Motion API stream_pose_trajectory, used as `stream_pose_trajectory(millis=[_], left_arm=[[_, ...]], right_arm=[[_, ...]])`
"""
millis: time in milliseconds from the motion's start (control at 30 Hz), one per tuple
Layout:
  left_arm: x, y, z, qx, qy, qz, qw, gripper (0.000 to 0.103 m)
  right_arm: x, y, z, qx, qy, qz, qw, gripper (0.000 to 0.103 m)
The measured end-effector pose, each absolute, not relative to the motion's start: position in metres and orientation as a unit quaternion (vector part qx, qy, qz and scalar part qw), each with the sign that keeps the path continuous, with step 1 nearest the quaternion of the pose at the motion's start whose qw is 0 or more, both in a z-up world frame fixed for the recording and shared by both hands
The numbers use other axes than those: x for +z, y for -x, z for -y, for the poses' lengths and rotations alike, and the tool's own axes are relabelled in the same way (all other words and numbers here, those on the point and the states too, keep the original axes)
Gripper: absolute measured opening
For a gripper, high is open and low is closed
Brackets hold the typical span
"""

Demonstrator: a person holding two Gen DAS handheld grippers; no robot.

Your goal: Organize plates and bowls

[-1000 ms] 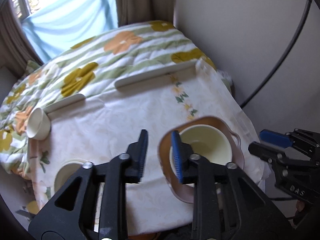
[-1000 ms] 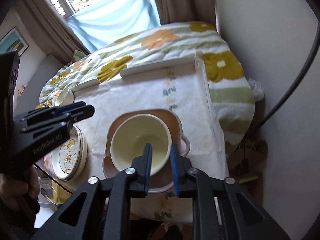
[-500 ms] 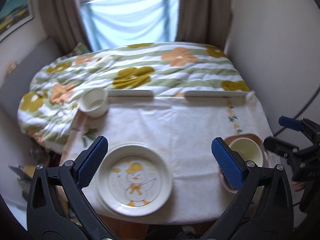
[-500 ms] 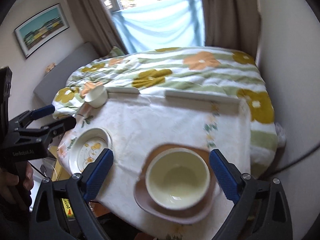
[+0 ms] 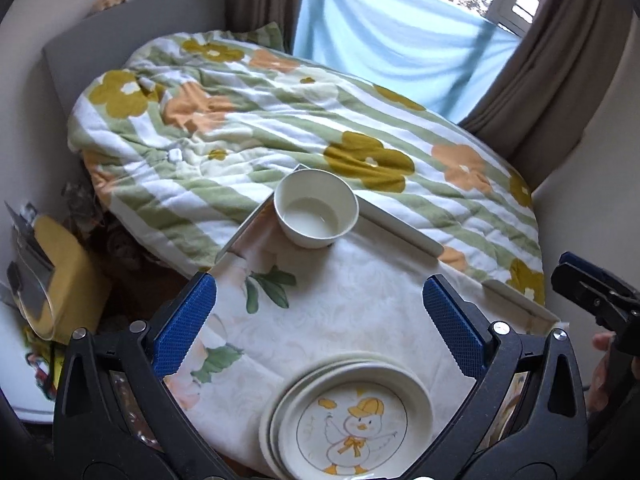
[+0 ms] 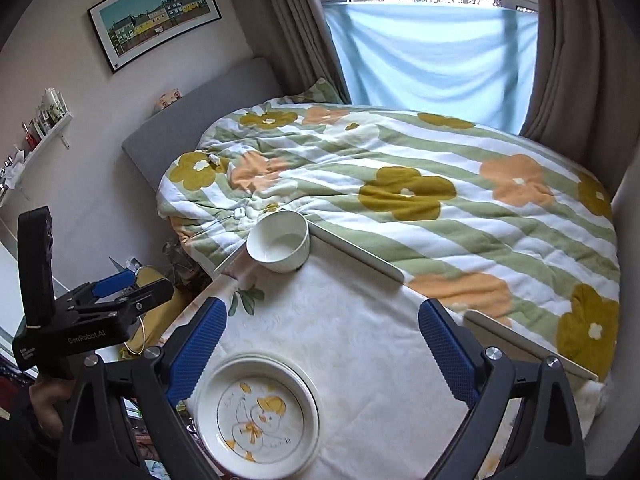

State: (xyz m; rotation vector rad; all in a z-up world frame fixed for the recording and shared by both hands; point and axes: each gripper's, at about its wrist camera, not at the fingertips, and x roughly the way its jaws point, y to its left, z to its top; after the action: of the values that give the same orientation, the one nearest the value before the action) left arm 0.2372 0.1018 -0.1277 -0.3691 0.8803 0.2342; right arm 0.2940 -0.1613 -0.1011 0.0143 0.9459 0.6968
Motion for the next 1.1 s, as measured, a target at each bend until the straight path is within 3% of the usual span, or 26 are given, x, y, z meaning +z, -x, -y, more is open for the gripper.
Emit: stream_pose_trajectory(millis=[133, 267, 367, 500, 733, 767, 900, 1100], left_arm=[[-0.164, -0.279, -0.14, 0.118, 0.227, -0.442, 0.86, 0.1], [-0.213, -0.315, -0.165, 0.119, 0.26, -0.473, 0.833, 0.079], [-0.245, -0.34, -0.178, 0.113, 0.282, -0.49, 0.817, 0.068], [-0.268, -0.366, -0.186, 0.103, 0.278, -0.506, 0.81, 0.061], [-0.293, -0.388, -0.193, 0.081, 0.281, -0.522, 0.801, 0.026], [-0.294, -0.388, -0.193, 0.079, 0.282, -0.522, 0.801, 0.022], [-0.295, -0.39, -0.191, 0.075, 0.272, -0.517, 0.808, 0.019], [-0.292, -0.391, -0.189, 0.076, 0.255, -0.517, 0.814, 0.019]], right_arm=[[-0.15, -0.352, 0.12, 0.329, -0.038, -0.519, 0.788, 0.096], [-0.189, -0.389, 0.083, 0.322, -0.032, -0.551, 0.769, 0.094], [-0.216, -0.411, 0.056, 0.324, -0.037, -0.572, 0.753, 0.082], [-0.249, -0.43, 0.032, 0.318, -0.058, -0.592, 0.738, 0.066], [-0.273, -0.442, 0.015, 0.312, -0.065, -0.603, 0.731, 0.04], [-0.275, -0.442, 0.013, 0.313, -0.064, -0.605, 0.729, 0.032], [-0.281, -0.444, 0.009, 0.328, -0.078, -0.603, 0.723, 0.015], [-0.282, -0.442, 0.007, 0.325, -0.079, -0.6, 0.727, 0.015]])
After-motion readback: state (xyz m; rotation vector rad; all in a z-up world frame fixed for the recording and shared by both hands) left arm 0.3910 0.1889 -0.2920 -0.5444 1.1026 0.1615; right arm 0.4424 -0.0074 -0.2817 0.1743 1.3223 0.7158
